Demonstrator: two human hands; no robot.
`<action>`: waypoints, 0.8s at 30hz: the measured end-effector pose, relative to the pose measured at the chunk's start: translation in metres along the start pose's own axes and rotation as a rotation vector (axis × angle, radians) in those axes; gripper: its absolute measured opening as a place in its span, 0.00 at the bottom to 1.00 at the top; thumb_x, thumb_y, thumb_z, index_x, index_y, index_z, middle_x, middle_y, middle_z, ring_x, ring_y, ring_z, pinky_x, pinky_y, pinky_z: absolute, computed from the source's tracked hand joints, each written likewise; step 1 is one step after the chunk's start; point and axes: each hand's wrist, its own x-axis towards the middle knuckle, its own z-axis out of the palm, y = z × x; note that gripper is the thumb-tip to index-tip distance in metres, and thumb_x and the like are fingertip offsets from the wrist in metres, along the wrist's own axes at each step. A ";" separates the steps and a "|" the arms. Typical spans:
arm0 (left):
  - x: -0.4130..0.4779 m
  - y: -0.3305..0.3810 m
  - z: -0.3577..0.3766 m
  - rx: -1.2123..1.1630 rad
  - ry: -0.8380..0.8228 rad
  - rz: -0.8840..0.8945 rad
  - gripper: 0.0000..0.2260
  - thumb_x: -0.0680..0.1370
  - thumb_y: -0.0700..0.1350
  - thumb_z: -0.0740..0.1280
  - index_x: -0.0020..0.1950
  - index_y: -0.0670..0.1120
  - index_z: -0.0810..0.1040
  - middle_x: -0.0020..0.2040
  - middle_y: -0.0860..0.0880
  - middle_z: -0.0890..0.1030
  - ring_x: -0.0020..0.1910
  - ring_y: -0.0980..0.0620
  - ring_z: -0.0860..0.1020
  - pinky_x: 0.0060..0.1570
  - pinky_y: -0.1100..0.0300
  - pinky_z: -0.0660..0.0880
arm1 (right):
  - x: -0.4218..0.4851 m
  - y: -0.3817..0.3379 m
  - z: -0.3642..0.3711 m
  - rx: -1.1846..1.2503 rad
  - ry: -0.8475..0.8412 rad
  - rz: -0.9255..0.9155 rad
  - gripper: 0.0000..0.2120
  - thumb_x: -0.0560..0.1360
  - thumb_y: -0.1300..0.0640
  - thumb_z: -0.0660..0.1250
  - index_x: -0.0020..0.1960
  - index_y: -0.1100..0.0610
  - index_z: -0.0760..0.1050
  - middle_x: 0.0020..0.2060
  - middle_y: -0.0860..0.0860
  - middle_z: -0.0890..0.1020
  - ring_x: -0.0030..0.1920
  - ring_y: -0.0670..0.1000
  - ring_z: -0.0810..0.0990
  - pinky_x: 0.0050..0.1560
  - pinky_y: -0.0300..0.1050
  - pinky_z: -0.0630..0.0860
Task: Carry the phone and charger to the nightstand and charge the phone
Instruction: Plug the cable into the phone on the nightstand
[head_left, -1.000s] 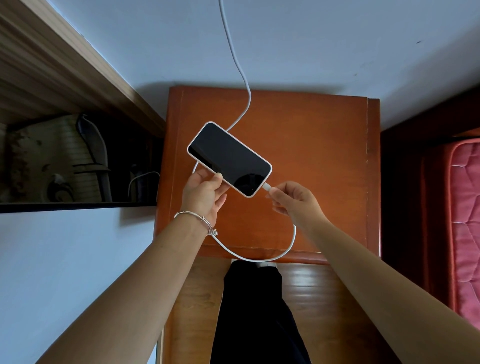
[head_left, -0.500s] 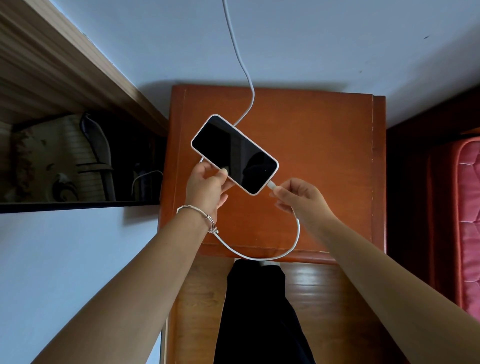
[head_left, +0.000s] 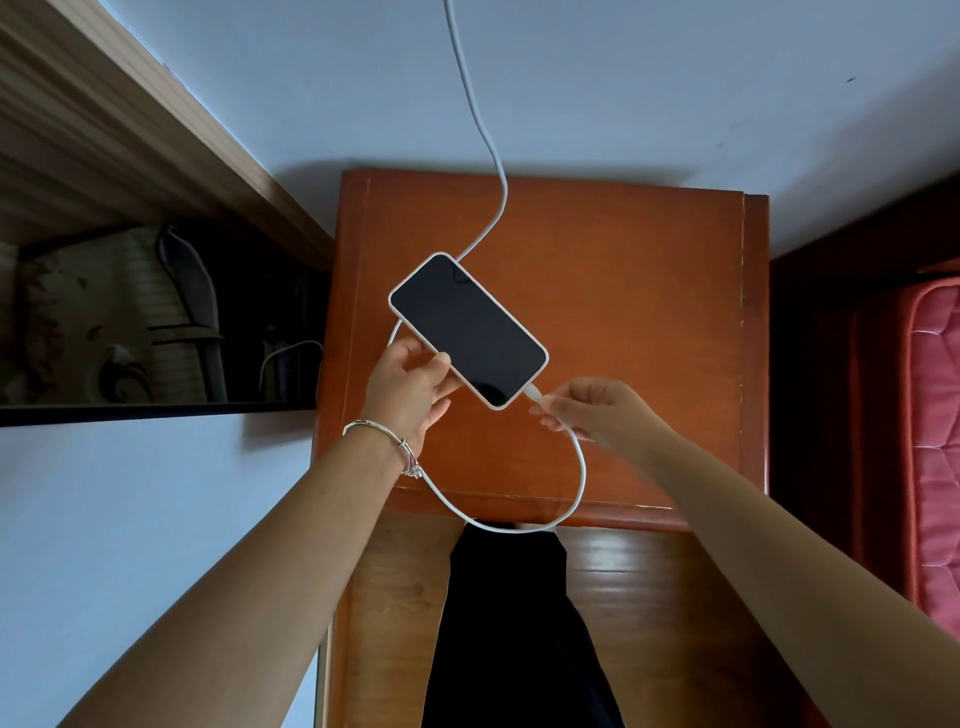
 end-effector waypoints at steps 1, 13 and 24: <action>0.001 0.000 -0.001 0.008 -0.001 -0.004 0.07 0.77 0.36 0.63 0.49 0.48 0.74 0.52 0.46 0.81 0.49 0.49 0.82 0.64 0.44 0.69 | 0.000 0.002 -0.001 0.000 -0.012 0.002 0.06 0.76 0.55 0.66 0.42 0.52 0.80 0.41 0.48 0.84 0.43 0.47 0.81 0.49 0.41 0.76; 0.011 -0.005 0.002 0.297 -0.173 0.027 0.09 0.77 0.37 0.65 0.50 0.52 0.75 0.56 0.46 0.82 0.49 0.49 0.82 0.49 0.59 0.75 | 0.018 -0.003 -0.008 0.134 0.177 -0.072 0.10 0.79 0.58 0.61 0.57 0.52 0.78 0.52 0.51 0.83 0.53 0.50 0.82 0.57 0.46 0.77; 0.027 -0.022 0.027 0.251 -0.079 -0.001 0.09 0.74 0.35 0.67 0.43 0.50 0.78 0.45 0.50 0.84 0.44 0.51 0.83 0.50 0.52 0.77 | 0.029 0.003 -0.006 0.269 0.197 -0.038 0.12 0.78 0.62 0.60 0.48 0.50 0.79 0.48 0.51 0.84 0.53 0.52 0.82 0.57 0.46 0.77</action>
